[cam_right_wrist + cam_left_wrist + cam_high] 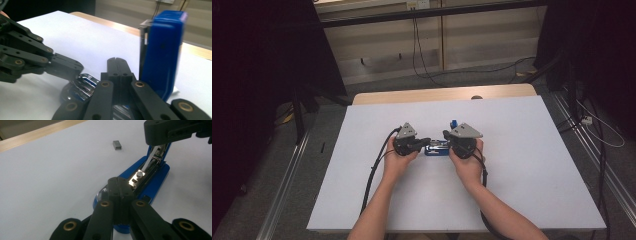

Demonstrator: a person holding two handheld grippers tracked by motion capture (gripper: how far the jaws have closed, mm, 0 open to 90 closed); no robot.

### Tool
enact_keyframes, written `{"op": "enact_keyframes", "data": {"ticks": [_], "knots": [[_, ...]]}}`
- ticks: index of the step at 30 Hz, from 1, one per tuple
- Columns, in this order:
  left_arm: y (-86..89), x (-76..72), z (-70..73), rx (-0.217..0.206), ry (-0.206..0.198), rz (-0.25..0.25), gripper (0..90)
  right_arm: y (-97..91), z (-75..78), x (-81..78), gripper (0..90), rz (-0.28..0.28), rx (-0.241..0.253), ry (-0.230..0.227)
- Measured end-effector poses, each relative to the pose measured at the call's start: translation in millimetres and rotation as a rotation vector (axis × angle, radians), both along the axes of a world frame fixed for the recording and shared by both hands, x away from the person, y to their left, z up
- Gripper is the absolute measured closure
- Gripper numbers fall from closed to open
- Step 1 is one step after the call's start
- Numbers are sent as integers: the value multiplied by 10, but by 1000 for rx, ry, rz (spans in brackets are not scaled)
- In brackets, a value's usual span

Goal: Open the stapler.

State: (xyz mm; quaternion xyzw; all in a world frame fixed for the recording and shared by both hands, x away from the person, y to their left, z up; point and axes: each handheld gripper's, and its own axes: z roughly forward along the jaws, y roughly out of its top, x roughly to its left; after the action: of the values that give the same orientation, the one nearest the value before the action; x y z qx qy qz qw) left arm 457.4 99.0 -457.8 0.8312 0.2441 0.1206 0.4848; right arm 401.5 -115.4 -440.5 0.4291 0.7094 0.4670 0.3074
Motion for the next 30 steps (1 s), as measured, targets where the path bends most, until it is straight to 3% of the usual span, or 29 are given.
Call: {"op": "enact_keyframes", "data": {"ticks": [8, 14, 25, 30], "knots": [[2, -1, -4, -7, 6, 2, 900, -179, 21, -33, 900, -45, -41, -5], [5, 4, 0, -6, 11, -1, 900, -422, 28, -41, 900, -85, -29, 17], [4, -2, -2, -9, 10, 2, 900, -604, -183, -64, 900, -80, -44, 69], [4, -2, -4, -11, 10, 2, 900, -626, -163, -38, 900, -71, -46, 83]]}}
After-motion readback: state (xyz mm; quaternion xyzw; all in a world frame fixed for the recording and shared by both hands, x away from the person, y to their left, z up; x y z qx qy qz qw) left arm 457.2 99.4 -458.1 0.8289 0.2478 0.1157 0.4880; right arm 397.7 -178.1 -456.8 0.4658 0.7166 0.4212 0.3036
